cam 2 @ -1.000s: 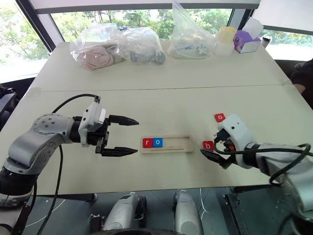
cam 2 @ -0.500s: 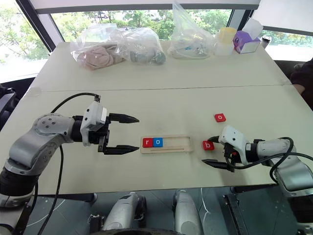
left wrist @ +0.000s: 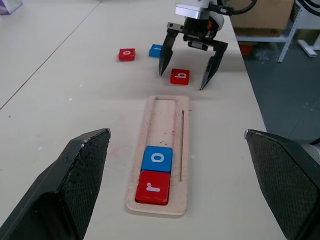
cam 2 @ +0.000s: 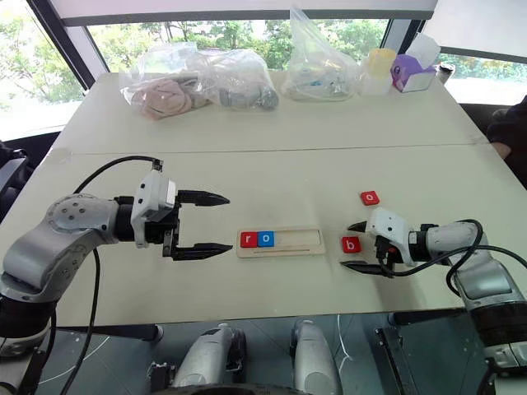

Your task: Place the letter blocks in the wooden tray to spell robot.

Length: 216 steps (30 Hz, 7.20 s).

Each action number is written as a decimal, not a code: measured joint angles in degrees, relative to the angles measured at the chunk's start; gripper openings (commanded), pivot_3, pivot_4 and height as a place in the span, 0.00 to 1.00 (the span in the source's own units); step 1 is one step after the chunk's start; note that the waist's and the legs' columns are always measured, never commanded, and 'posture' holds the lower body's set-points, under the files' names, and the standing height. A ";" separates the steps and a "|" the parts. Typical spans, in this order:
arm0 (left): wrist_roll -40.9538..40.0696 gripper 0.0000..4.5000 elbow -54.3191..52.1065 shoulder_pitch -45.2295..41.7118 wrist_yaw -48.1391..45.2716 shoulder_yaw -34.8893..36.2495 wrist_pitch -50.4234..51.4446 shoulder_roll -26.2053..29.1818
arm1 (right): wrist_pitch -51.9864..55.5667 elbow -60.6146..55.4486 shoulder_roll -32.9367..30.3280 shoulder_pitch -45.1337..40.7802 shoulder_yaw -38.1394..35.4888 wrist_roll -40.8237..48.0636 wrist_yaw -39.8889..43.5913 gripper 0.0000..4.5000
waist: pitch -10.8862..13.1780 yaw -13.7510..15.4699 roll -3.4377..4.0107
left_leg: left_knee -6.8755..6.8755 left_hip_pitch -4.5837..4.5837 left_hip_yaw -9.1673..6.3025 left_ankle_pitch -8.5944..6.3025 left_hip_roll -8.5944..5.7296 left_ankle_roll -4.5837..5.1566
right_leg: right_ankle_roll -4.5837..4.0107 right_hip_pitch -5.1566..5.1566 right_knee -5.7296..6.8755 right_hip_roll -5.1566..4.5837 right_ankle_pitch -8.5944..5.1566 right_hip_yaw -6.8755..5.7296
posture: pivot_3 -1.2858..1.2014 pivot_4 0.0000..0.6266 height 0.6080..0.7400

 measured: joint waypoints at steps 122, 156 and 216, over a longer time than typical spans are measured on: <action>1.59 1.00 -1.51 2.00 -1.11 -0.50 -2.81 3.67 | 8.72 2.91 15.86 -25.30 11.47 -6.43 -5.74 0.91 | 0.01 1.01 0.04 | -0.04 -0.05 0.09 0.00 -0.04 -0.02 | -0.19 -0.09 0.03 0.03 0.12 -0.02 | 0.52 0.24 1.00; 1.60 1.00 -1.36 1.90 -1.21 -0.66 -2.81 2.89 | 6.20 0.38 14.75 -20.69 8.03 -8.80 -10.30 0.91 | 0.01 1.04 0.04 | -0.03 -0.04 0.07 0.00 -0.04 -0.02 | -0.18 -0.08 0.05 0.03 0.12 -0.02 | 0.52 0.24 1.00; 4.03 1.00 1.26 0.48 -3.57 -3.02 -5.09 0.14 | 87.77 -61.35 34.19 3.56 -20.36 0.19 -57.46 0.25 | -0.06 0.96 0.11 | -0.02 -0.21 -0.03 -0.02 0.15 -0.05 | -0.16 -0.22 -0.02 0.01 0.10 -0.04 | 0.52 0.24 1.00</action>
